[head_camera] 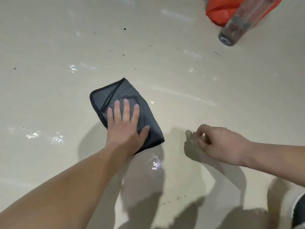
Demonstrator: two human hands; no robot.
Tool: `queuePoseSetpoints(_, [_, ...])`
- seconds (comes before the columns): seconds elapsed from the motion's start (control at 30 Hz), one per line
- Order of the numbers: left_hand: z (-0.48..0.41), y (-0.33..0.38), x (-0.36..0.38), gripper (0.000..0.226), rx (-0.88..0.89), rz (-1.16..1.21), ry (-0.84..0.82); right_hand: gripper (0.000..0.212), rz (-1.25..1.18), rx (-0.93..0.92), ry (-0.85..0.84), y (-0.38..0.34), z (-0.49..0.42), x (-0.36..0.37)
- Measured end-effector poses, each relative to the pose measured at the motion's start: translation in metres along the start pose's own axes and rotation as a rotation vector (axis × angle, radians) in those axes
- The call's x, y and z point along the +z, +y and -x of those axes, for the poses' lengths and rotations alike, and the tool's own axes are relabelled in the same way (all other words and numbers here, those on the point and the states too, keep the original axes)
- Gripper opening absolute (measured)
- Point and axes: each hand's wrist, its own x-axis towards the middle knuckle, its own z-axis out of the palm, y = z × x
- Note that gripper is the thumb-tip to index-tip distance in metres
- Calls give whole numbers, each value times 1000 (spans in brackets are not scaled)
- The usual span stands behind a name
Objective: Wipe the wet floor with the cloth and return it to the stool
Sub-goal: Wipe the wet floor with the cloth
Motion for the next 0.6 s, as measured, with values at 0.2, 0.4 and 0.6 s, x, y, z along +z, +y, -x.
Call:
queuePoseSetpoints(0.2, [15,7,5,82,21,58,48,24,-16,-12,-38,-10,25,26])
queuePoseSetpoints(0.4, [53,49,17,83,-19,29,-1,11,-47,-161,84,-24,-10,45])
queuePoseSetpoints(0.6, [91,130,22,83,100,17,-54,17,-52,-181,67,52,27,52])
